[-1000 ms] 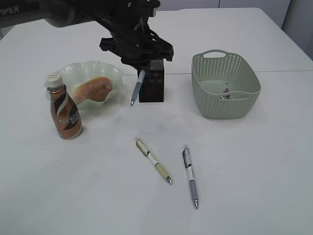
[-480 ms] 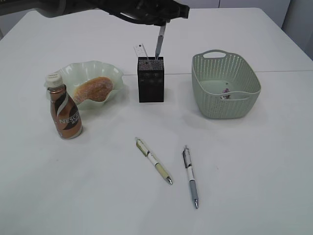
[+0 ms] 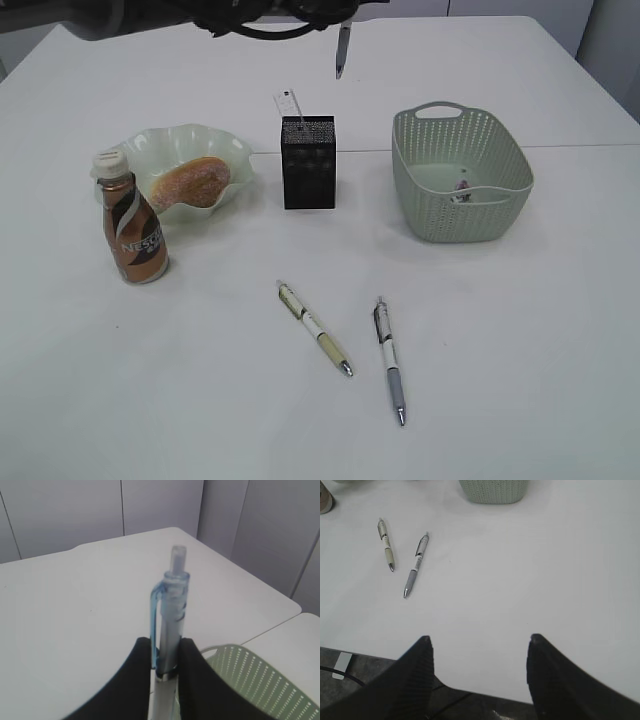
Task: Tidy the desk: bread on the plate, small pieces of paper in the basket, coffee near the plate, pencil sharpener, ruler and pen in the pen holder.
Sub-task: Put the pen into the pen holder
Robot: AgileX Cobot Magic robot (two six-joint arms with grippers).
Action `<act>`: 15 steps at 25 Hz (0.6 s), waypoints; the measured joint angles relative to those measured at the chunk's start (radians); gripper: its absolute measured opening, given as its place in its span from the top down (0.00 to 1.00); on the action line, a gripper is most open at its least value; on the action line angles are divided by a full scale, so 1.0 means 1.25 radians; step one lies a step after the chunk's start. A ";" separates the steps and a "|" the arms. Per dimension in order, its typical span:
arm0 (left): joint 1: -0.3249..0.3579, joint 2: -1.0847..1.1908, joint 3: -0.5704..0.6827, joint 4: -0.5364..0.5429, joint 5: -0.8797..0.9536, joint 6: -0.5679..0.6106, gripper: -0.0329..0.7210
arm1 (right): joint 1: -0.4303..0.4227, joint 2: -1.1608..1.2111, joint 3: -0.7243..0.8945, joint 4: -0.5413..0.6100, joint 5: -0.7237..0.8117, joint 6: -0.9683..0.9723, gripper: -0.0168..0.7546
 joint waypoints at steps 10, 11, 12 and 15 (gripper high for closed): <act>0.070 0.002 0.144 -0.019 -0.262 -0.005 0.85 | 0.000 0.000 0.000 -0.017 0.000 0.000 0.38; 0.077 0.002 0.153 -0.019 -0.275 -0.005 0.85 | 0.000 0.000 0.000 -0.019 0.000 0.000 0.38; 0.086 0.002 0.162 -0.019 -0.286 -0.005 0.85 | 0.000 0.000 0.000 -0.020 0.000 0.000 0.38; 0.107 0.007 0.179 -0.019 -0.319 -0.005 0.85 | 0.000 0.000 0.000 -0.024 0.000 0.000 0.38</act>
